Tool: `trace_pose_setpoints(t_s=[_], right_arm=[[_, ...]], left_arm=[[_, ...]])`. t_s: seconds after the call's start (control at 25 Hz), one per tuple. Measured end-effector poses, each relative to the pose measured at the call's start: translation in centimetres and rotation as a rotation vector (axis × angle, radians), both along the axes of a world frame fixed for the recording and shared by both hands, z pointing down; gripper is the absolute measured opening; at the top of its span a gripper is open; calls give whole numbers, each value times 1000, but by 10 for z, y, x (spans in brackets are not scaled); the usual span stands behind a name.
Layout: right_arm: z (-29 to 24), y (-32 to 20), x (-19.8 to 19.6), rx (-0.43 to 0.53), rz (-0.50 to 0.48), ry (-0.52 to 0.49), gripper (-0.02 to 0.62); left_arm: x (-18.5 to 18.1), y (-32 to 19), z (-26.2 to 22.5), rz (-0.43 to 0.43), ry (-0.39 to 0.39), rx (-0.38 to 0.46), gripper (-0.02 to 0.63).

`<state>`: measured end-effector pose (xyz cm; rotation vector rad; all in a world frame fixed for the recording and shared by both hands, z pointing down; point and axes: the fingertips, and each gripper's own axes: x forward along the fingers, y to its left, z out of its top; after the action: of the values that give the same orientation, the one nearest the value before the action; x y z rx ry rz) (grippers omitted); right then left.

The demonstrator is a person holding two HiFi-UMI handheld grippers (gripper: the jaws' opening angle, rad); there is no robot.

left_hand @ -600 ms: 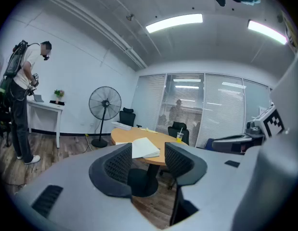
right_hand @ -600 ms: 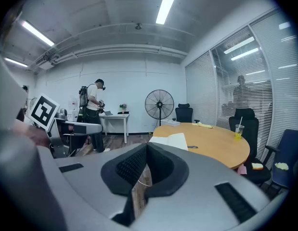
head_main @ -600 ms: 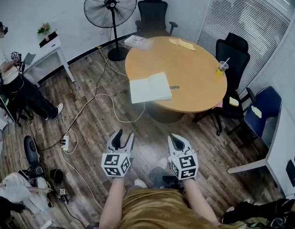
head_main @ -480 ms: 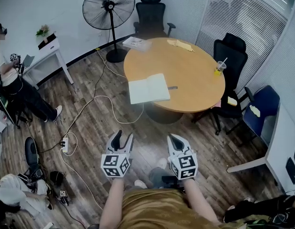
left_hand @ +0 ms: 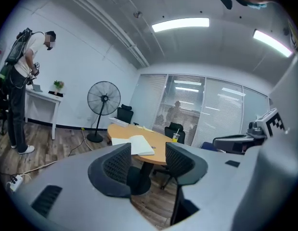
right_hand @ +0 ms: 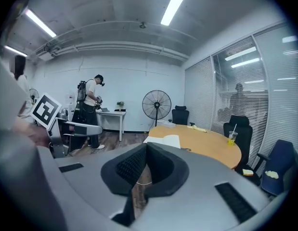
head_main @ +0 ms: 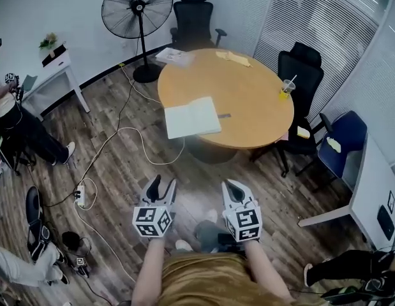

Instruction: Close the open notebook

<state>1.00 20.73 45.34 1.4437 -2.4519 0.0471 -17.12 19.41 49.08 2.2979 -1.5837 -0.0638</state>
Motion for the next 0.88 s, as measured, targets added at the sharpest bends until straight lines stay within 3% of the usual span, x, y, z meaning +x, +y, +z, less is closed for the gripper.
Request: trace_pose_setpoints(t_s=[0.32, 0.68, 0.88], right_arm=[[12, -34, 17, -32, 29, 16, 12], [24, -123, 20, -67, 22, -14, 12], [20, -180, 32, -64, 3, -29, 12]], left_arm=[[16, -39, 14, 10, 38, -24, 227], [23, -122, 28, 17, 18, -78, 227], [24, -179, 23, -28, 5, -77, 225]])
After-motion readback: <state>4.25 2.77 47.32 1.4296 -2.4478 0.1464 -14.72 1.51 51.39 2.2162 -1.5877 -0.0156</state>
